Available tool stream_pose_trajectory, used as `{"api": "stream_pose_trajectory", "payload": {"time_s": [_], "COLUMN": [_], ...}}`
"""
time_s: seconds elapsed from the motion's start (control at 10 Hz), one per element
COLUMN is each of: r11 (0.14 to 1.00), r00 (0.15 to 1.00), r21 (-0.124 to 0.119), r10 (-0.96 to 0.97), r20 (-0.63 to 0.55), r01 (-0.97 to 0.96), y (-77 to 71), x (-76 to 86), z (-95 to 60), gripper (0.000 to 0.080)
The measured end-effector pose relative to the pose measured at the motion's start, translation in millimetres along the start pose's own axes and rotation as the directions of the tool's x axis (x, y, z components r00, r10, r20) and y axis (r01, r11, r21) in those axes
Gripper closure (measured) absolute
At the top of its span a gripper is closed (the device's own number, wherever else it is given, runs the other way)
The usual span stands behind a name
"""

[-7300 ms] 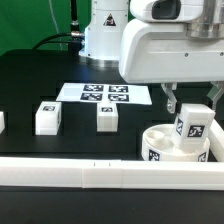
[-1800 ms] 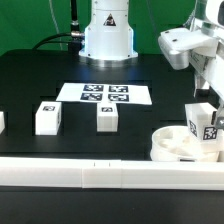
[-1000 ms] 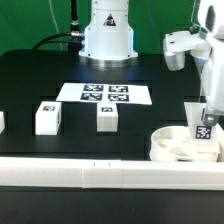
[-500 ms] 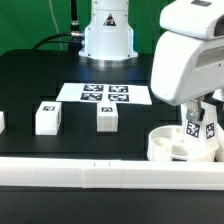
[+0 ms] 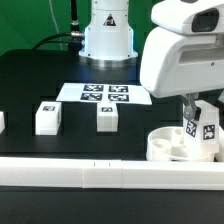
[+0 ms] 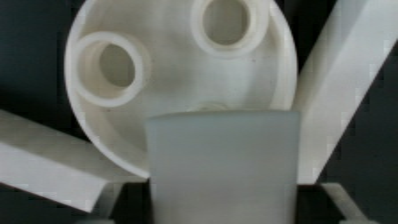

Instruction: Assemble stool

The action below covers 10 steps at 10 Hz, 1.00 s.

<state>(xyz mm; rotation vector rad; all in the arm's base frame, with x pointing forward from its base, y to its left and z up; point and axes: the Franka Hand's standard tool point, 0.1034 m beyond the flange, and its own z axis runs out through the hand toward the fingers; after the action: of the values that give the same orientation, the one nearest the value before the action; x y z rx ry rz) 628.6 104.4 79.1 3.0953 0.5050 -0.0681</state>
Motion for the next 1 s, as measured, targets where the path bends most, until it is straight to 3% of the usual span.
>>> {"api": "stream_pose_trajectory", "payload": {"time_s": [0.1,0.2,0.3,0.4,0.6,1.0], "r11": [0.999,0.98,0.913,0.87,0.677,0.53], "r00": [0.999,0.98,0.914,0.871,0.681,0.535], "r21": [0.001,0.019,0.046,0.054,0.104,0.109], "r10": [0.045,0.197,0.406,0.492,0.733,0.844], "r20": [0.0,0.0,-0.003,-0.014,-0.002,0.023], "r01": [-0.045,-0.197,-0.405,-0.491,-0.728,-0.841], "y": [-0.2,-1.5,-3.5,-6.6,-12.3,-13.5], "x": [-0.1,-0.3,0.8,1.5,3.8,4.1], "z": [0.2,0.9,1.2,1.2,1.1,1.1], "gripper": [0.0462,0.0462,0.0462,0.0462,0.0462,0.0462]}}
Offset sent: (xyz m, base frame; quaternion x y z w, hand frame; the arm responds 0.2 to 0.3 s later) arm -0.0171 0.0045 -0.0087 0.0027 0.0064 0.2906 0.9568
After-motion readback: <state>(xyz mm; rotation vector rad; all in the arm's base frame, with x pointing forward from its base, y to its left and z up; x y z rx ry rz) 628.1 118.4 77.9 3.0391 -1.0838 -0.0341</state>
